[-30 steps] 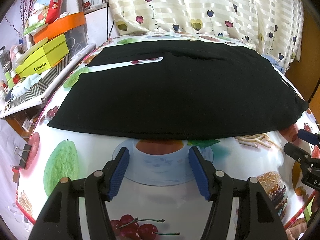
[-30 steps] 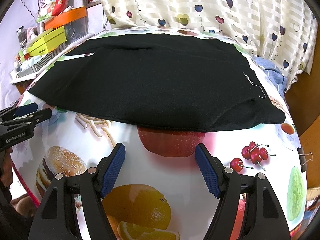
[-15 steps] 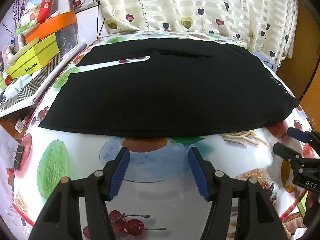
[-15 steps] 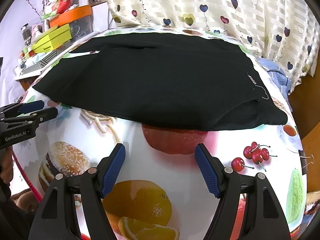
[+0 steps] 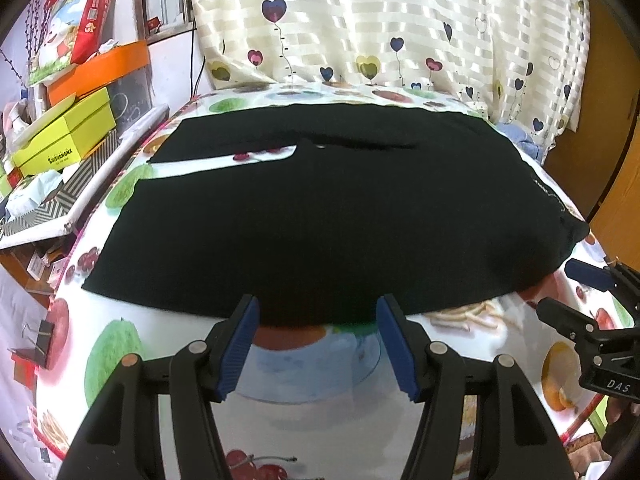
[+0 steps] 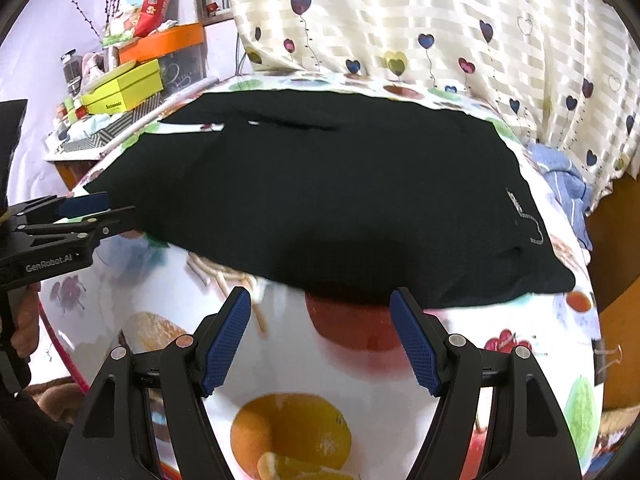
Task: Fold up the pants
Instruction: 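Lower both grippers onto the pants waistband edge and close them on it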
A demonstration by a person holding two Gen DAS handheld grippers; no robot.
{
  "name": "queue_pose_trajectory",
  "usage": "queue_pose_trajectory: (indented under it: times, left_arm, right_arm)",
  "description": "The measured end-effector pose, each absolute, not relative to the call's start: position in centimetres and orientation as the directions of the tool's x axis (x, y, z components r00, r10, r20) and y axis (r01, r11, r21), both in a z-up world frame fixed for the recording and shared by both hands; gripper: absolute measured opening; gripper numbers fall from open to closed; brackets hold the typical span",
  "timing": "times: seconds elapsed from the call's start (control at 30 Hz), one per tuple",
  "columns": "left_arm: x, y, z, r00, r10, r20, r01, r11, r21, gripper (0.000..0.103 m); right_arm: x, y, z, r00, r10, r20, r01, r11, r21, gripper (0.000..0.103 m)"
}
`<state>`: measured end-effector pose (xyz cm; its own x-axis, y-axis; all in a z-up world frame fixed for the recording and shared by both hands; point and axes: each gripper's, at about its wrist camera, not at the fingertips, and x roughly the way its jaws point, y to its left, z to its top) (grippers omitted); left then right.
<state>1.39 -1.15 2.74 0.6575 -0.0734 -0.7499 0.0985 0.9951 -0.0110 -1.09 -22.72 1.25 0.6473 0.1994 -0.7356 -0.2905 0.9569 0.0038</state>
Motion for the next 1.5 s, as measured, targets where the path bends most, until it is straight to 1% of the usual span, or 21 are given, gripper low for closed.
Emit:
queue_pose_trajectory:
  times: [0.3,0.6,0.73,0.97,1.13,1.23,1.37,1.5]
  left_arm:
    - [4.0,-0.6,3.4,0.665,-0.085,-0.742,0.115,0.993,-0.01,0.064]
    - [8.7,1.6,4.7,0.682,-0.092,-0.725,0.122,0.992,-0.011,0.064]
    - [11.4,2.9,4.8,0.674,-0.088,-0.733,0.111,0.994,-0.017,0.064]
    - [15.6,5.4,5.3,0.675,-0.068,-0.735,0.074,0.997,-0.024,0.064]
    - [19.2,7.3,5.4,0.677,-0.038,-0.735,0.049,0.999,-0.007,0.064]
    - [21.6,8.6,5.0,0.668,-0.026,-0.744,0.027,1.0,-0.01,0.064]
    - [25.0,10.1,4.1,0.655,0.018,-0.755,-0.008,1.0,0.017,0.064]
    - [28.0,11.8,3.1,0.636,0.032,-0.771,-0.039,0.999,0.01,0.064]
  right_arm:
    - [1.5,-22.4,2.6,0.653,0.234,-0.721,-0.335,0.942,0.003,0.072]
    - [6.6,-22.5,4.0,0.652,0.266,-0.71,-0.381,0.925,-0.003,0.072]
    - [9.6,-22.7,4.3,0.647,0.262,-0.716,-0.395,0.918,-0.022,0.072]
    - [13.9,-22.9,4.7,0.634,0.273,-0.723,-0.42,0.907,-0.026,0.072]
    - [17.8,-23.4,5.2,0.63,0.285,-0.723,-0.434,0.901,-0.023,0.072]
    - [20.4,-23.9,5.2,0.625,0.3,-0.721,-0.439,0.898,-0.008,0.072]
    - [24.0,-24.4,4.7,0.616,0.299,-0.729,-0.436,0.9,0.002,0.072]
    - [27.5,-24.6,3.9,0.595,0.316,-0.739,-0.444,0.896,0.026,0.072]
